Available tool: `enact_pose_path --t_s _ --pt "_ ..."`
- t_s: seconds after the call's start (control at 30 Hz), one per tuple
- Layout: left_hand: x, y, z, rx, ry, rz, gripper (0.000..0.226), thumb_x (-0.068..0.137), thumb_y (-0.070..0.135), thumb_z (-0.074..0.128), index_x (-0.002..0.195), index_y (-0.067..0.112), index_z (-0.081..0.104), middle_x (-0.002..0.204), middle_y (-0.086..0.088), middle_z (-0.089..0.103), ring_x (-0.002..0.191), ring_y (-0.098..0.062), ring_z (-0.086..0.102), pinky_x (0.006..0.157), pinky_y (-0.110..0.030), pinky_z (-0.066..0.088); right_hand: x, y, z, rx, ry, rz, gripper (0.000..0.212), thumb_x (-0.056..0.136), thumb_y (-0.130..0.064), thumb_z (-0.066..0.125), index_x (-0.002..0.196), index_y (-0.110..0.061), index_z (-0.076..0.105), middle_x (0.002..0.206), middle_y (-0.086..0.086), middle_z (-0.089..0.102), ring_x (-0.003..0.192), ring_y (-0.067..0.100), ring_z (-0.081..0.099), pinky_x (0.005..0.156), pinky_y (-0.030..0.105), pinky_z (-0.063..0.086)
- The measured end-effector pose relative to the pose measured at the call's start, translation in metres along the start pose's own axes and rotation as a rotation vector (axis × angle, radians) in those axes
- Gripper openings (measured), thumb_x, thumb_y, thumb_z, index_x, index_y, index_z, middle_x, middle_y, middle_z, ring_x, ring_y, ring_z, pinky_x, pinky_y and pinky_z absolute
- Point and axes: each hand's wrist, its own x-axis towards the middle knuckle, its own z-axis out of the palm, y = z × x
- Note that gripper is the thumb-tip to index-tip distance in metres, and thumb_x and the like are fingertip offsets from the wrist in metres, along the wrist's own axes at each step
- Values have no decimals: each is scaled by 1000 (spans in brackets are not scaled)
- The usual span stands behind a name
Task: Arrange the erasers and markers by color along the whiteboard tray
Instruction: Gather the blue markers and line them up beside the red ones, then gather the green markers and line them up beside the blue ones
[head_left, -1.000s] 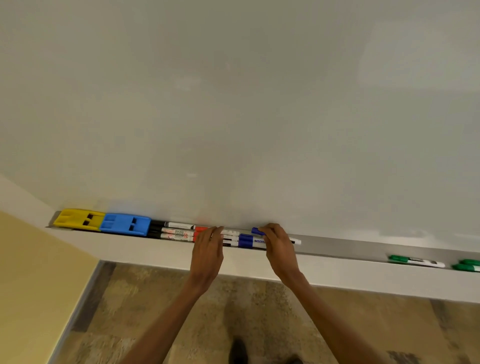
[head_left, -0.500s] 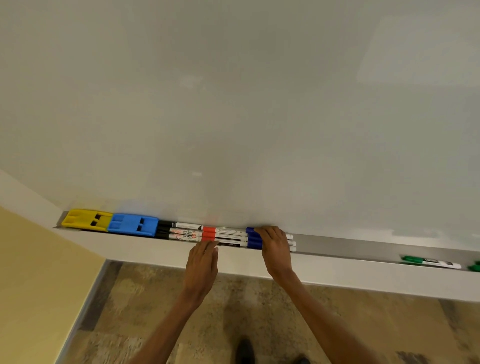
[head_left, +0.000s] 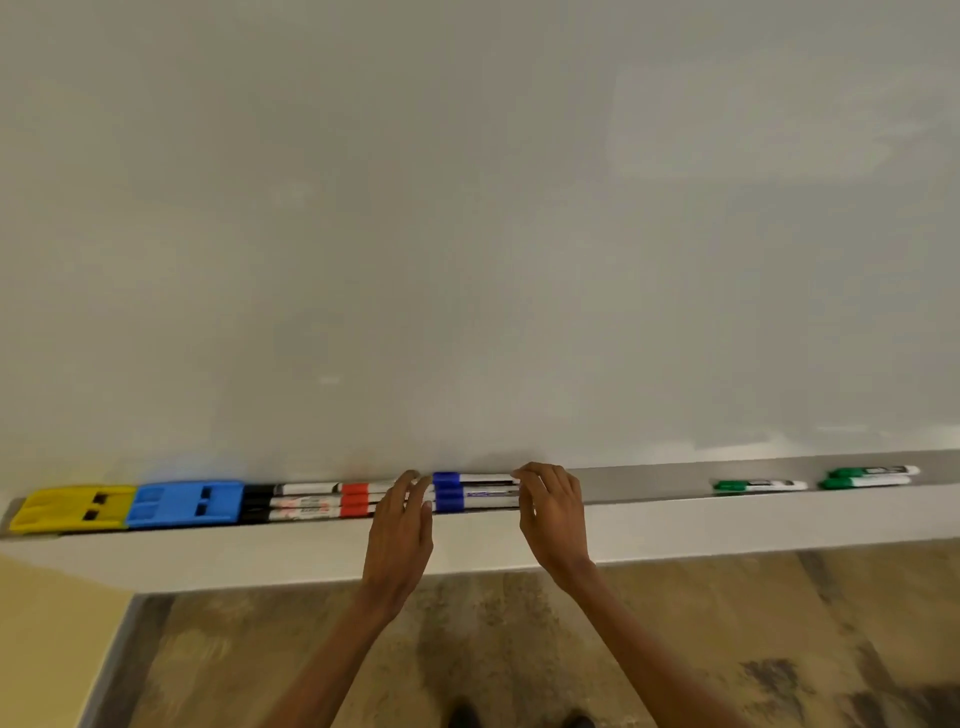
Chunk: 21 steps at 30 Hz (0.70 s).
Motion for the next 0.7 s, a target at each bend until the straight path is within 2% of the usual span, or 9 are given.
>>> enact_pose_path --t_s 0.1,0.43,0.7 --pt "10 29 19 -24 -29 73 35 96 11 50 131 10 52 135 -11 53 125 -26 50 106 -39 41 -3 28 -27 -57 45 62 27 85 -1 62 106 -18 67 104 -2 68 100 17 60 88 33 48" --pt "30 144 95 -52 -123 353 28 94 11 54 122 9 59 121 -11 63 114 -26 58 100 -41 48 -23 140 -111 -134 177 307 22 91 -18 58 112 -18 64 115 0 66 109 19 55 93 33 41" --pt "38 255 176 -78 -217 401 27 93 17 56 120 12 60 121 -7 63 112 -23 58 97 -38 48 -46 246 -176 -135 143 415 26 93 -21 53 117 -17 61 123 0 62 115 18 53 95 36 42"
